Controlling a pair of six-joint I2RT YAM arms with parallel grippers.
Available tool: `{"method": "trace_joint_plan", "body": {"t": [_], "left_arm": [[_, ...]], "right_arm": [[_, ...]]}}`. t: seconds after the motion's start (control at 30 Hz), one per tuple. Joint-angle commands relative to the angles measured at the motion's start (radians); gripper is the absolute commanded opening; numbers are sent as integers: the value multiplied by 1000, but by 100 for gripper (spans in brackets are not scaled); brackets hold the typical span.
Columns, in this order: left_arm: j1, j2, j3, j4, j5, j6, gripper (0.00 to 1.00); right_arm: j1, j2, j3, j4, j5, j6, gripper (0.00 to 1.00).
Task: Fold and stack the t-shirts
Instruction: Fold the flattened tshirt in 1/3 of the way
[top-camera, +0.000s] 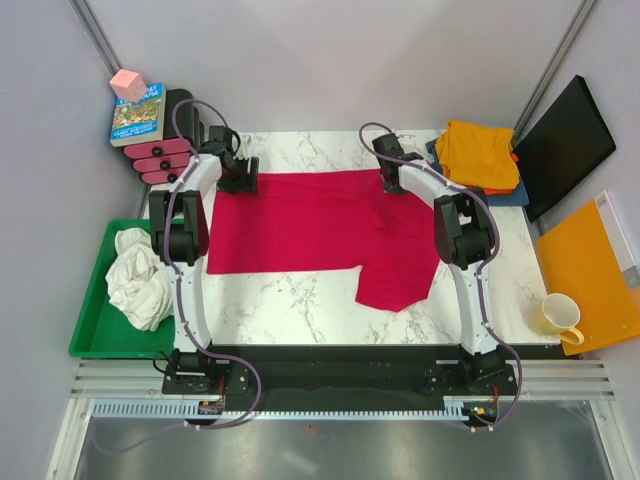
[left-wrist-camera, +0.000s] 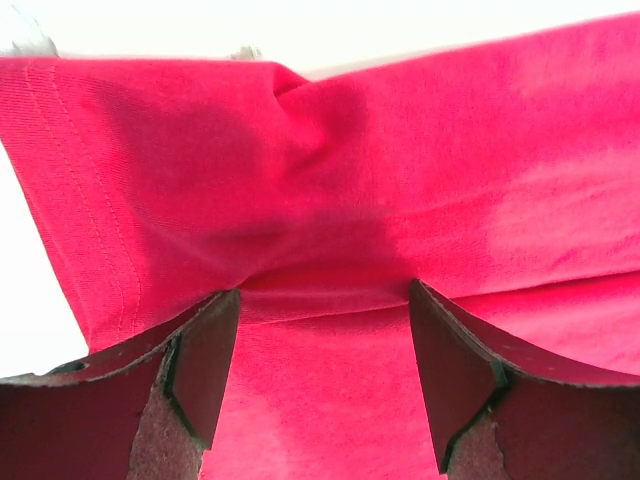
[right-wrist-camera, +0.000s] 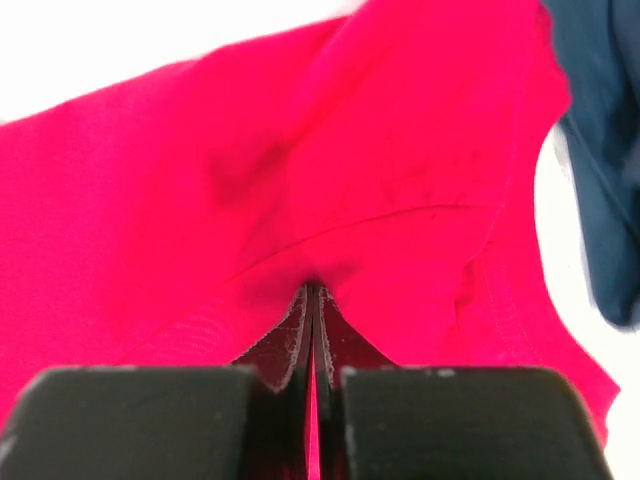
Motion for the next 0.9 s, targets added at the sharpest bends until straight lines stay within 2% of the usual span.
{"method": "trace_joint_plan", "body": {"t": [0.0,0.07,0.13,0.2,0.23,0.33,0.43,0.47,0.57,0.6,0.63,0.73,0.87], "left_arm": [[13,129,97,-131,-34,-35,76],[13,142,113,-141,-34,-37,77],[11,129,103,-139,-17,-32,76],[16,58,64,-107,25,-34,76],[19,15,-2,-40,41,-38,78],[20,-140,-116,58,86,-58,84],[22,-239,-162,74,123,-66,86],[20,-265,-173,74,134,-64,86],[20,-329,-235,74,152,-64,85],[20,-341,-274,74,151,-52,84],[20,-358,-291,74,148,-44,83],[20,-375,-364,74,128,-9,81],[22,-345,-414,74,54,5,78]], "right_arm": [[-33,128,179,-93,-53,15,7],[-34,174,238,-125,-64,10,10],[-33,152,255,-121,-75,4,11],[-25,77,133,-20,-78,-4,16],[-14,-19,76,82,-83,-10,26],[16,-143,-28,129,-87,-19,43],[64,-245,-94,136,-69,-47,54],[75,-273,-120,143,-70,-53,55],[130,-362,-247,140,-63,-57,49],[144,-384,-277,140,-66,-56,44],[171,-417,-303,139,-67,-54,34],[213,-462,-400,140,-64,-36,23],[225,-490,-518,162,-57,-5,17]]}}
